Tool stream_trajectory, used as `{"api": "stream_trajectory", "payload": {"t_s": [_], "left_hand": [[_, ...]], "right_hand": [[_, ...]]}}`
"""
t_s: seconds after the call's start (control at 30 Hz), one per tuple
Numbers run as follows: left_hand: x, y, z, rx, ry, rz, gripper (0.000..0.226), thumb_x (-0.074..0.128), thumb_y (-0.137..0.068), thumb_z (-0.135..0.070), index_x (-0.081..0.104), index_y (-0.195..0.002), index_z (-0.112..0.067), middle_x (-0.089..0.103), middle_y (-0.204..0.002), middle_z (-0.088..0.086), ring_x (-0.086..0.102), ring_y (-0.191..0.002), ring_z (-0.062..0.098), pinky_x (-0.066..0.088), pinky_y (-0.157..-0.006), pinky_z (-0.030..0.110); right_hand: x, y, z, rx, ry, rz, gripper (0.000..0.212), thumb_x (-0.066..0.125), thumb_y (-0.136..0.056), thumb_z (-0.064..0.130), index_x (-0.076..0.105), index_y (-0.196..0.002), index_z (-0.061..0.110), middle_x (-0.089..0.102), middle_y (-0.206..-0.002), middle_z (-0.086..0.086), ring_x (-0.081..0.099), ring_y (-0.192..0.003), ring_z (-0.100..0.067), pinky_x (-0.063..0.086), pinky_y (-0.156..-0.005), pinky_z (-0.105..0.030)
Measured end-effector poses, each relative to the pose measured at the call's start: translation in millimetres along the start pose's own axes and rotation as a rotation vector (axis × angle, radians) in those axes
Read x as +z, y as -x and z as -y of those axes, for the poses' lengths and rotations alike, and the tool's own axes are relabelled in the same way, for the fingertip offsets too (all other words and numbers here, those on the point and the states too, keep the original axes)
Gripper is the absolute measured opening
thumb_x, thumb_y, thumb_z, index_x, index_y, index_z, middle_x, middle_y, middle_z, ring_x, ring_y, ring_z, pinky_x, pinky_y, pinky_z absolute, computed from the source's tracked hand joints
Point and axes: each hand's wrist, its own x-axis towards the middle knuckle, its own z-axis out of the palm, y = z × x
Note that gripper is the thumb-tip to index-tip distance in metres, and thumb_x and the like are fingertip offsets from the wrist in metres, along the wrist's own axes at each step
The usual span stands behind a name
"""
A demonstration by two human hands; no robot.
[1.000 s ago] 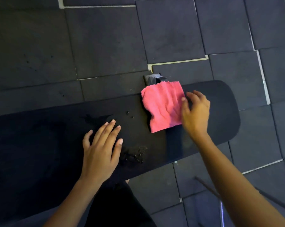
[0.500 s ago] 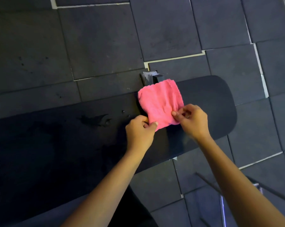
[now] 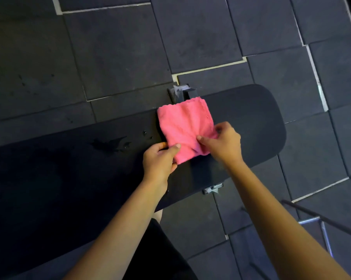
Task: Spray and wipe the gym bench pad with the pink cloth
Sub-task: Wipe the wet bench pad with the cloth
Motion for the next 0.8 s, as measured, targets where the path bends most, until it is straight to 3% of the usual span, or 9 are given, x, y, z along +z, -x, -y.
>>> {"api": "stream_trajectory", "payload": {"t_s": [0.1,0.2,0.27,0.37,0.47,0.57,0.67,0.73,0.8], "left_hand": [[0,3,-21,0.046,0.011,0.044,0.004,0.066,-0.084,-0.01,0.067,-0.084,-0.014,0.07,-0.086,0.007,0.065,-0.077,0.016,0.053,-0.052,0.021],[-4,5,-50,0.254,0.032,0.108,0.012,0.064,-0.085,-0.007,0.065,-0.09,-0.018,0.071,-0.084,0.0,0.069,-0.077,0.011,0.053,-0.054,0.022],[-10,5,-62,0.382,0.0,0.11,0.018,0.066,-0.084,-0.008,0.063,-0.094,-0.022,0.071,-0.084,-0.002,0.071,-0.076,0.01,0.054,-0.056,0.024],[-27,2,-55,0.355,-0.118,0.023,0.018,0.069,-0.082,-0.011,0.066,-0.098,-0.018,0.072,-0.083,0.001,0.071,-0.076,0.015,0.056,-0.056,0.027],[-52,1,-27,0.307,-0.414,-0.07,0.03,0.072,-0.08,-0.015,0.064,-0.108,-0.007,0.071,-0.082,0.005,0.07,-0.071,0.021,0.059,-0.063,0.037],[-83,2,-7,0.615,-0.819,-0.238,0.026,0.068,-0.084,-0.024,0.064,-0.105,-0.01,0.069,-0.089,0.002,0.065,-0.077,0.022,0.055,-0.073,0.042],[-115,0,0,0.941,-1.05,-0.303,0.029,0.052,-0.092,-0.023,0.059,-0.116,-0.009,0.062,-0.117,0.01,0.058,-0.105,0.029,0.05,-0.087,0.044],[-132,-4,4,0.967,-1.235,-0.32,0.043,0.045,-0.093,-0.026,0.05,-0.132,-0.008,0.046,-0.143,0.012,0.041,-0.133,0.029,0.034,-0.107,0.049],[-144,-7,10,0.894,-1.341,-0.318,0.056,0.039,-0.095,-0.034,0.033,-0.145,-0.009,0.024,-0.156,0.011,0.018,-0.145,0.025,0.015,-0.116,0.051]], "right_hand": [[-9,-3,20,0.128,-0.304,0.098,0.025,0.083,-0.06,0.022,0.069,-0.075,0.007,0.064,-0.073,-0.003,0.058,-0.07,-0.019,0.045,-0.061,-0.035],[-29,-5,41,0.018,-0.565,0.085,0.019,0.08,-0.06,0.022,0.066,-0.071,0.017,0.067,-0.069,0.002,0.062,-0.067,-0.015,0.051,-0.059,-0.033],[-36,2,47,-0.034,-0.613,0.117,0.021,0.08,-0.064,0.025,0.063,-0.074,0.021,0.068,-0.073,0.002,0.066,-0.068,-0.012,0.056,-0.057,-0.029],[-26,16,43,-0.031,-0.403,0.075,0.02,0.08,-0.073,0.023,0.063,-0.083,0.017,0.068,-0.082,-0.002,0.067,-0.076,-0.019,0.056,-0.062,-0.031],[-8,32,32,-0.118,0.034,-0.046,0.037,0.073,-0.081,0.023,0.06,-0.114,0.011,0.064,-0.109,-0.004,0.059,-0.103,-0.024,0.047,-0.083,-0.032],[9,47,35,-0.417,0.125,-0.134,0.054,0.062,-0.091,0.036,0.048,-0.136,0.011,0.044,-0.146,-0.01,0.039,-0.135,-0.027,0.038,-0.108,-0.043],[40,44,52,-0.618,0.319,-0.042,0.08,0.036,-0.09,0.069,0.029,-0.151,0.018,0.012,-0.163,-0.008,0.005,-0.15,-0.027,0.009,-0.118,-0.054],[66,34,63,-0.645,0.543,0.047,0.096,0.023,-0.081,0.084,0.01,-0.155,0.024,-0.006,-0.164,-0.004,-0.012,-0.149,-0.032,-0.002,-0.112,-0.067],[90,26,69,-0.614,0.684,0.088,0.107,0.02,-0.074,0.089,-0.003,-0.155,0.023,-0.014,-0.163,-0.006,-0.018,-0.147,-0.038,-0.006,-0.106,-0.076]]}}
